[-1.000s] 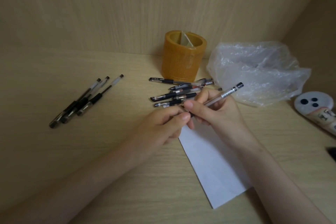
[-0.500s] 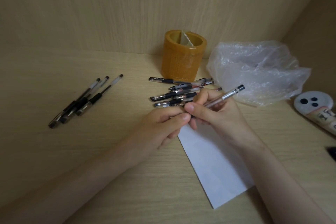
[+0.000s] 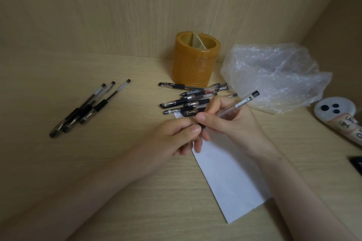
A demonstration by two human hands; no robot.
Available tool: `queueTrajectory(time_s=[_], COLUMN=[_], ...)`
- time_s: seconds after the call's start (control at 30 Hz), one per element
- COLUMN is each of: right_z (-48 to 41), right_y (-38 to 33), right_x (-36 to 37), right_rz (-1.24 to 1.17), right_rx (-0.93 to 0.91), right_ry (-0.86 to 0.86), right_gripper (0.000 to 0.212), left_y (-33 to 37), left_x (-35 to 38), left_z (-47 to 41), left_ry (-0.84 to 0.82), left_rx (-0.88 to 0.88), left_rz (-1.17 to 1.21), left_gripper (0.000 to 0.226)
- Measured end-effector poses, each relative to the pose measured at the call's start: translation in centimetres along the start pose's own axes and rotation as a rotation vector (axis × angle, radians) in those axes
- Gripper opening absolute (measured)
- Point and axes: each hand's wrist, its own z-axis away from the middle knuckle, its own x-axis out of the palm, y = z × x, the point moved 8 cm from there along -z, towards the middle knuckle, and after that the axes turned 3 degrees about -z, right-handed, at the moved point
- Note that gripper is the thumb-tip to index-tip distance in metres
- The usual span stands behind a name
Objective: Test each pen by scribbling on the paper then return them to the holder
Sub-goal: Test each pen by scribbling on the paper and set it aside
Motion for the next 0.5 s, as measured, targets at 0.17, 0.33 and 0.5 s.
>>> queueTrajectory(time_s=[0.17, 0.33, 0.5], right_z=[0.03, 0.02, -0.22], right_y=[0.48, -0.08, -0.07], right_x=[-0.19, -0.29, -0.64], right_rz=[0.093, 0.056, 0.014], right_rx=[0.012, 0.005, -0.003], right_ry=[0.005, 0.0, 0.022], right_gripper=[0.023, 0.021, 0.025], left_y=[-0.09, 0.16, 0.49], left_x=[-0.03, 0.01, -0.09], left_z=[0.07, 0.06, 0.27], left_ry=[0.001, 0.005, 0.053], left_rx=[0.022, -0.03, -0.007], left_rz=[-0.1, 0.04, -0.017], left_gripper=[0.025, 0.023, 0.02])
